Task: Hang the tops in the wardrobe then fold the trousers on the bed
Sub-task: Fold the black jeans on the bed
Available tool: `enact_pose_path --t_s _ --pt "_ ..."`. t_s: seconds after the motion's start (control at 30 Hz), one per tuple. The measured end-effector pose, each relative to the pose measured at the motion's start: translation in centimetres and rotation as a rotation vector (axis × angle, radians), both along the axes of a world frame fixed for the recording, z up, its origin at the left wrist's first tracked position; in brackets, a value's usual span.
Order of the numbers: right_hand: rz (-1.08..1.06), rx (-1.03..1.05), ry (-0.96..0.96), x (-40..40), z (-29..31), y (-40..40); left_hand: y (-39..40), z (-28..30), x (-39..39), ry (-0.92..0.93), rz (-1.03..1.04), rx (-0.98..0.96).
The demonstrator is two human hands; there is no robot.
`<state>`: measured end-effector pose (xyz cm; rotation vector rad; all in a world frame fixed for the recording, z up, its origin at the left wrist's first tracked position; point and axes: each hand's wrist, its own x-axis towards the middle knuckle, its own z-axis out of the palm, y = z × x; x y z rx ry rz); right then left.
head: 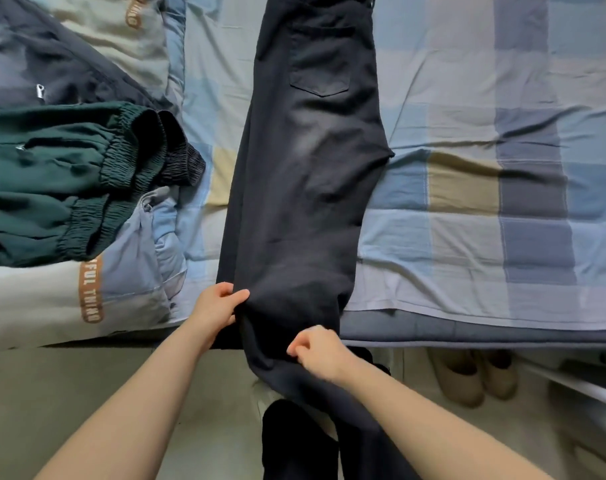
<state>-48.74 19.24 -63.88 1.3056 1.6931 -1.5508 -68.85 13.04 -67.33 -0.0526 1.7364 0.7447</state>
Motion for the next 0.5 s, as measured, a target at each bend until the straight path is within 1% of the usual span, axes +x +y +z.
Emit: enact_pose_path --t_s 0.07,0.1,0.13,0.17,0.27,0.3,0.4,0.5 --pt "-0.351 0.207 -0.14 0.6 -1.2 3.6 -0.7 -0.7 -0.2 0.004 -0.003 -0.006" --pt "-0.462 0.301 -0.216 1.4 -1.8 5.4 -0.8 -1.0 -0.2 0.009 -0.02 -0.013" --pt "-0.534 0.333 -0.28 2.3 -2.1 6.8 -0.9 -1.3 -0.1 0.021 -0.053 -0.027" --pt "-0.582 0.282 -0.304 3.1 -2.6 7.9 -1.0 -1.5 0.0 0.045 -0.101 -0.046" --pt "-0.723 -0.087 -0.186 3.9 -3.4 8.1 -1.4 -1.7 0.4 0.108 -0.207 -0.067" --pt "-0.724 -0.129 -0.157 3.7 -3.5 7.7 -1.5 -1.4 0.5 0.111 -0.225 -0.045" --pt "-0.722 -0.065 -0.062 3.0 -3.4 6.2 -2.2 -0.8 0.7 0.064 -0.302 0.085" --pt "-0.775 0.016 0.055 3.3 -2.9 4.7 -3.0 0.0 0.3 -0.022 -0.322 0.095"
